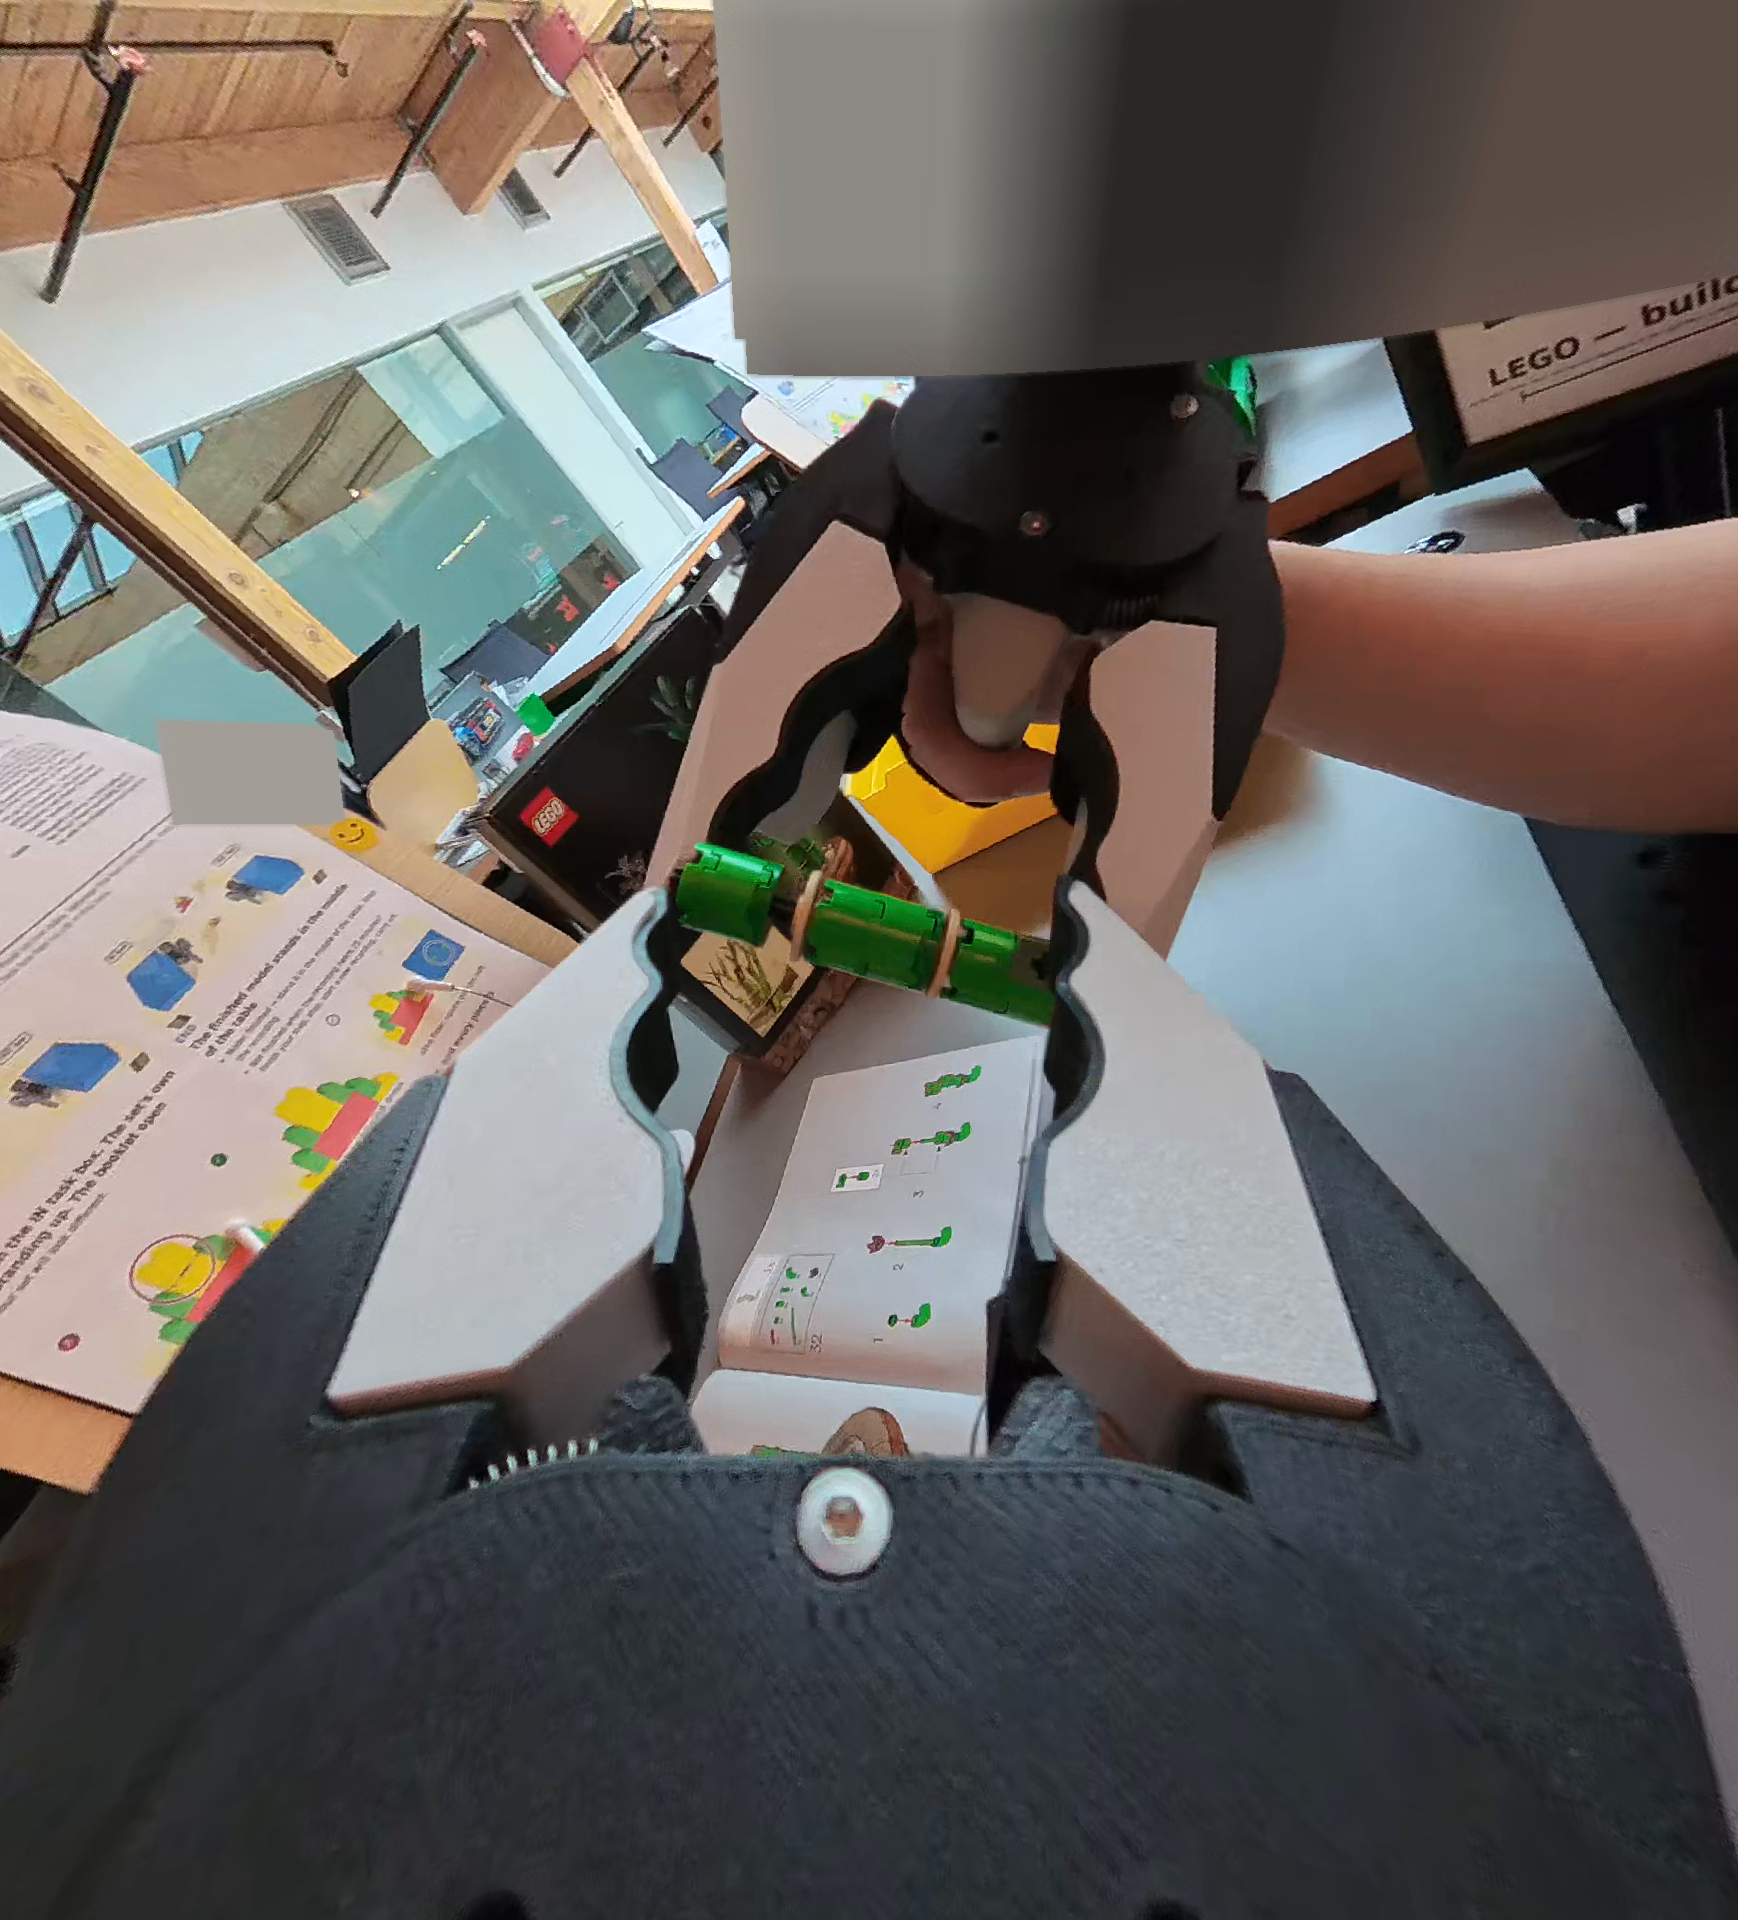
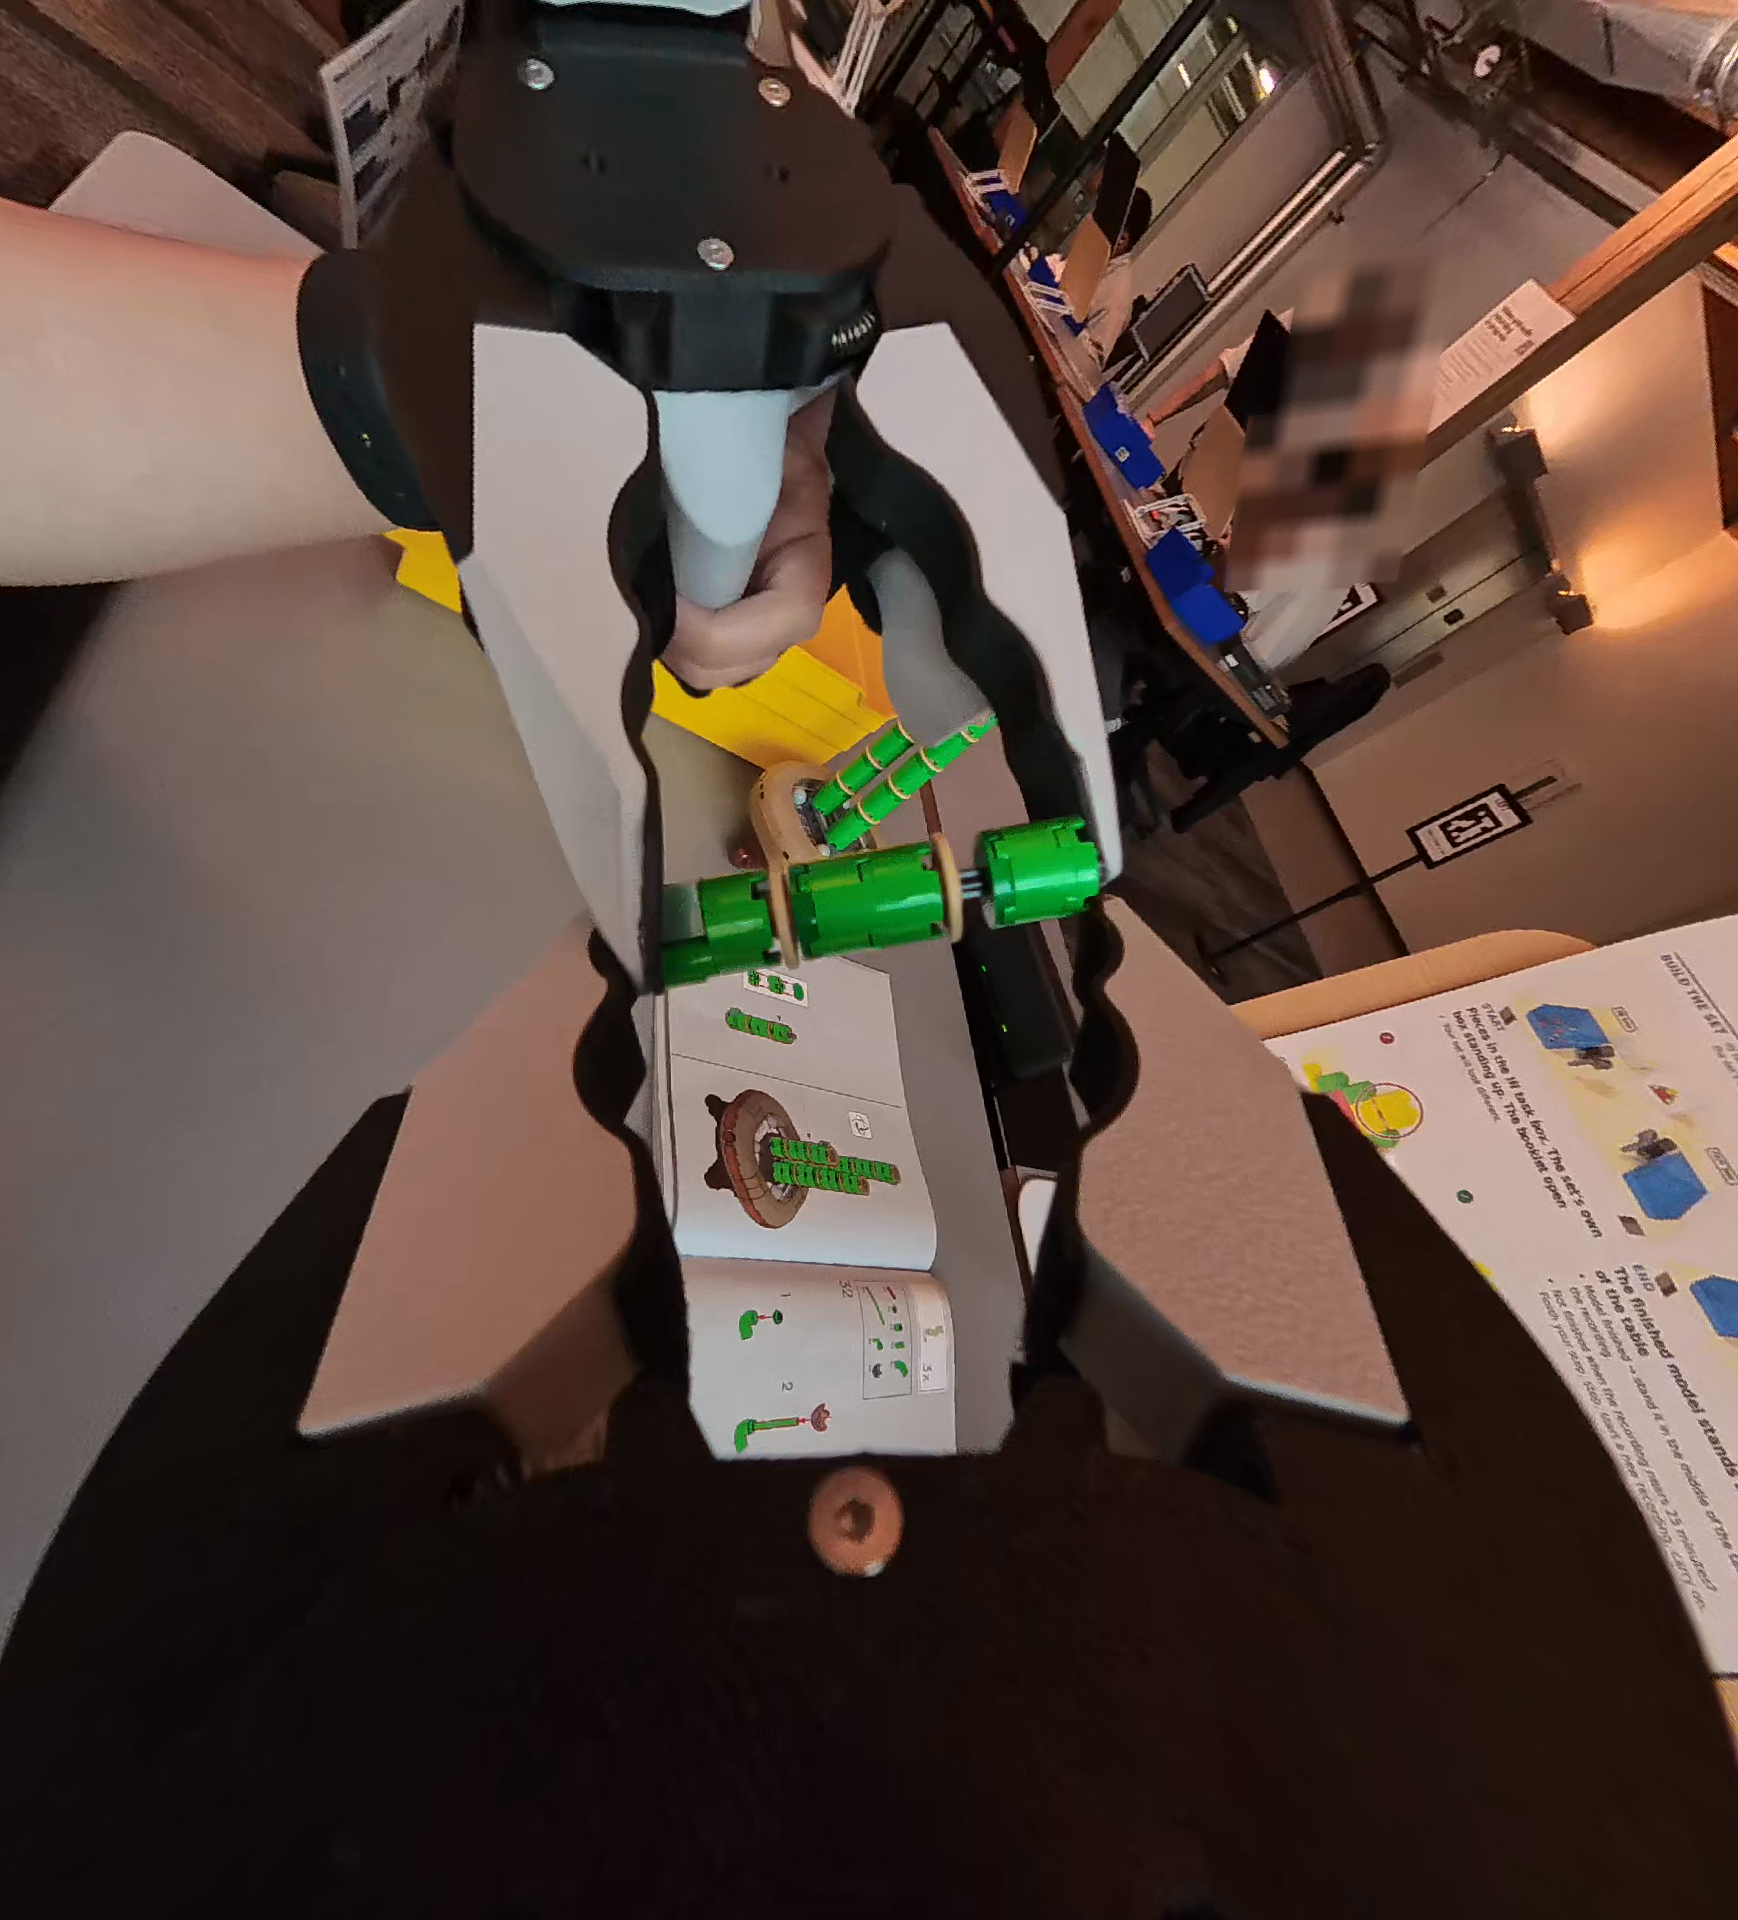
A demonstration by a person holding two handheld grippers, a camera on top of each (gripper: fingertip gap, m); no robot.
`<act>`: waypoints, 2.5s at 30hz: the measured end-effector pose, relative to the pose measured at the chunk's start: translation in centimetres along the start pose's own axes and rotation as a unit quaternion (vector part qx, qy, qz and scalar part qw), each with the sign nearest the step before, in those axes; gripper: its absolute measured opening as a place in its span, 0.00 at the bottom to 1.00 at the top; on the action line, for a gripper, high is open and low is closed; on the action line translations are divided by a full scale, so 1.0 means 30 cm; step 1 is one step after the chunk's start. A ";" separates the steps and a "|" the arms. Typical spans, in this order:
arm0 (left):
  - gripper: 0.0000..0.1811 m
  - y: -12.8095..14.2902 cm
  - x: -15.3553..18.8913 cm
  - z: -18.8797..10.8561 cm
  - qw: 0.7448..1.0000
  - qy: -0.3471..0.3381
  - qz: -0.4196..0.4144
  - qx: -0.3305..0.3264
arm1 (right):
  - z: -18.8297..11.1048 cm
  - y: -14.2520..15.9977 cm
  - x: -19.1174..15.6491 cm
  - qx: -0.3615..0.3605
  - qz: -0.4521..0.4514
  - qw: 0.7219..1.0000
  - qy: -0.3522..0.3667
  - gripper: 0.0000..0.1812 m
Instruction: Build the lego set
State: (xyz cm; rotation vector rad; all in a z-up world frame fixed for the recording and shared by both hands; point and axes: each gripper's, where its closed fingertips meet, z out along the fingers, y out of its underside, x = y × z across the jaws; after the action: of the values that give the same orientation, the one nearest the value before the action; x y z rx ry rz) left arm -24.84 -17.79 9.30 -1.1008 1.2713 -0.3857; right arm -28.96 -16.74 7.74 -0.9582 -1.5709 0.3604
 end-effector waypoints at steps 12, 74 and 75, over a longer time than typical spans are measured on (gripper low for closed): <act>0.36 0.016 -0.023 0.026 0.999 -0.025 -0.033 -0.027 | -0.001 0.025 0.011 -0.009 0.030 0.999 -0.006 0.46; 0.08 0.002 -0.089 -0.030 0.809 0.219 -0.535 0.108 | -0.034 -0.063 0.084 0.076 -0.035 0.993 0.082 0.41; 0.08 0.001 -0.082 -0.029 0.810 0.224 -0.532 0.105 | -0.036 -0.069 0.084 0.083 -0.036 0.992 0.083 0.43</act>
State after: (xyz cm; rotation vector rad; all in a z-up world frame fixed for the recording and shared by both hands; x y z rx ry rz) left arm -26.39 -16.28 10.76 -1.5041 0.8319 -1.6760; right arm -28.63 -16.46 11.16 -0.7816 -1.3971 0.3466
